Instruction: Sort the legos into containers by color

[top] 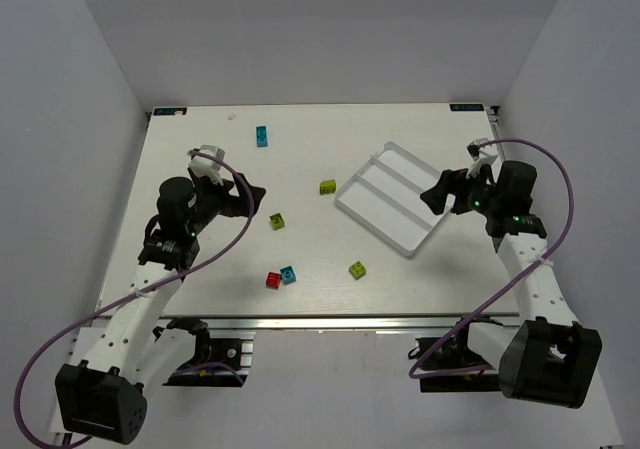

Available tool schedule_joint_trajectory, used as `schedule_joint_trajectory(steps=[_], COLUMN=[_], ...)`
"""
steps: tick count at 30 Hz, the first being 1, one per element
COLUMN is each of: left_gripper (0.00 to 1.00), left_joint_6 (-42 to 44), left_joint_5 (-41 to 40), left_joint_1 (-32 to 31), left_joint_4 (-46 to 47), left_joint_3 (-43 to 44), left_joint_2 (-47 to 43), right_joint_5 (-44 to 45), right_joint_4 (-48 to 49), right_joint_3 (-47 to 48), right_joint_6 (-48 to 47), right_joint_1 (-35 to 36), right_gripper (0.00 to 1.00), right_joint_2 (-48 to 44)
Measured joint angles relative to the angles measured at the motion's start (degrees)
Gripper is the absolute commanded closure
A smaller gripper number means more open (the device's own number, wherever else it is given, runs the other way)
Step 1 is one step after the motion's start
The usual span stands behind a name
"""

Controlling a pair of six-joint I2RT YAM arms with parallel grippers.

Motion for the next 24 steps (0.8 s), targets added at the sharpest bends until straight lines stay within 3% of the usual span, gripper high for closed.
schedule_joint_trajectory(steps=[6, 9, 11, 13, 15, 17, 18, 20, 21, 23, 24], left_gripper=[0.07, 0.33, 0.61, 0.70, 0.68, 0.59, 0.39, 0.23, 0.19, 0.18, 0.17], left_joint_6=[-0.3, -0.7, -1.0, -0.9, -0.7, -0.5, -0.4, -0.2, 0.0, -0.1, -0.1], left_joint_5=[3.0, 3.5, 3.7, 3.7, 3.7, 3.6, 3.5, 3.1, 3.0, 2.6, 2.4], left_joint_1=[0.0, 0.0, 0.0, 0.0, 0.0, 0.0, 0.0, 0.0, 0.0, 0.0, 0.0], left_joint_4=[0.1, 0.1, -0.1, -0.4, -0.7, -1.1, -1.2, -1.6, -1.8, -2.3, -2.5], left_joint_3=[0.0, 0.0, 0.0, 0.0, 0.3, 0.7, 1.0, 1.7, 2.0, 2.4, 2.4], left_joint_2=[2.0, 2.8, 3.1, 3.1, 3.1, 3.1, 3.3, 4.0, 4.4, 5.2, 5.5], right_joint_5=[-11.1, -12.8, -11.8, -11.1, -11.3, -11.4, -11.4, -10.2, -9.0, -4.7, -2.6], right_joint_4=[-3.5, -6.0, -8.3, -11.0, -13.2, -14.7, -15.4, -15.8, -15.4, -14.2, -14.2], right_joint_3=[-0.2, -0.2, 0.2, 1.4, 2.6, 2.9, 2.8, 2.8, 2.8, 3.5, 4.5], right_joint_6=[-11.7, -17.9, -22.3, -27.1, -31.8, -36.0, -37.8, -39.9, -39.7, -37.0, -35.5], right_joint_1=[0.1, 3.5, 8.1, 13.2, 17.4, 21.2, 23.1, 27.7, 30.0, 35.1, 37.3], right_gripper=[0.11, 0.11, 0.11, 0.11, 0.11, 0.12, 0.14, 0.54, 0.67, 0.61, 0.45], right_joint_2=[-0.3, -0.4, 0.0, 1.5, 3.8, 6.0, 7.1, 9.6, 11.0, 15.1, 17.9])
